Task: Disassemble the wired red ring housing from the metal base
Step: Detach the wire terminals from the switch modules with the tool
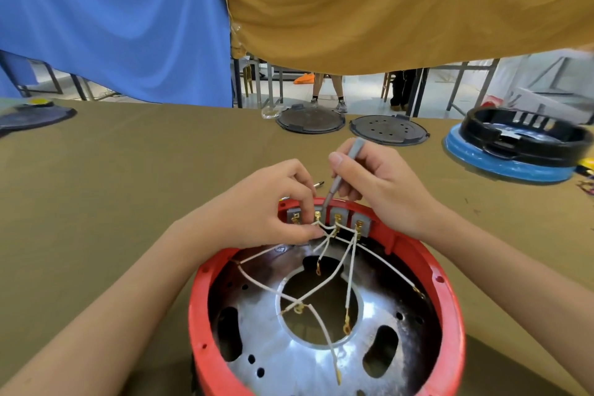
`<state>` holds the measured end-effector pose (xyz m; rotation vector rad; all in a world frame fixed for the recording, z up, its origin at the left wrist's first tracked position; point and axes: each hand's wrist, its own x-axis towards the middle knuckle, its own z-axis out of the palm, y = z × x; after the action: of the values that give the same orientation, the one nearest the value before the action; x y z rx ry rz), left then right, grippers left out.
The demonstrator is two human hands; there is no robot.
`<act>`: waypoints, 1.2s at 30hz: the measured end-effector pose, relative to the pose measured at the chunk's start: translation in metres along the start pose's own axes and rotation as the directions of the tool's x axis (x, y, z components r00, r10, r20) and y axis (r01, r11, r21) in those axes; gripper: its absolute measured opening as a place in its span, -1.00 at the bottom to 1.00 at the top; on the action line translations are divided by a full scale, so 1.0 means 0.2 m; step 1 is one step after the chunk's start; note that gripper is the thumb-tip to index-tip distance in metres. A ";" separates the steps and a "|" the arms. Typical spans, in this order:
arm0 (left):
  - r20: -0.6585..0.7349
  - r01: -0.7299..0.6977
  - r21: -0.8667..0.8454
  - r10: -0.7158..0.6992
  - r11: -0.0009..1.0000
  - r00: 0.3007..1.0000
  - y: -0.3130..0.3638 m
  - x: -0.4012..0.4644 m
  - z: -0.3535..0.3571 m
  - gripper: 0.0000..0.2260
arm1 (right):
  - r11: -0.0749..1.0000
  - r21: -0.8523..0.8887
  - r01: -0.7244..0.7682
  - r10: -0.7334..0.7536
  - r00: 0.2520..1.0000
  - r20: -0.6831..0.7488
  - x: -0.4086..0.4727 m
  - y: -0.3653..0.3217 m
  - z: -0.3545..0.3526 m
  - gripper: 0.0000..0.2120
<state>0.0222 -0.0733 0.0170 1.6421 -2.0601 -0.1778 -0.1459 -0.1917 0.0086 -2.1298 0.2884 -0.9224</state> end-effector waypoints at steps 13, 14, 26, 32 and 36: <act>-0.073 0.023 -0.060 -0.027 0.998 0.997 -0.05 -0.01 0.02 -0.77 | 0.944 -0.243 0.224 -0.205 0.974 0.100 0.03 -0.03 0.00 -0.77; -0.074 0.026 -0.076 -0.031 0.997 0.997 -0.05 -0.01 0.02 -0.78 | 0.931 -0.266 0.251 -0.225 0.966 0.124 0.03 -0.04 0.00 -0.75; -0.045 0.072 -0.205 -0.082 0.976 0.996 -0.06 0.00 0.02 -0.83 | 0.980 -0.136 0.145 -0.107 0.962 0.250 0.11 -0.08 -0.01 -0.76; -0.024 0.095 -0.183 -0.101 0.978 0.995 -0.06 0.00 0.02 -0.83 | 0.996 0.045 -0.071 0.066 0.994 0.092 0.10 -0.02 0.03 -0.76; -0.027 0.105 -0.169 -0.111 0.980 0.993 -0.06 -0.01 0.02 -0.86 | 0.997 0.012 -0.070 0.070 0.997 0.008 0.09 -0.01 0.05 -0.74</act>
<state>0.0312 -0.0761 0.0091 1.6418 -1.8758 -0.3460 -0.1273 -0.1926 0.0156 -2.0983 0.3507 -0.8727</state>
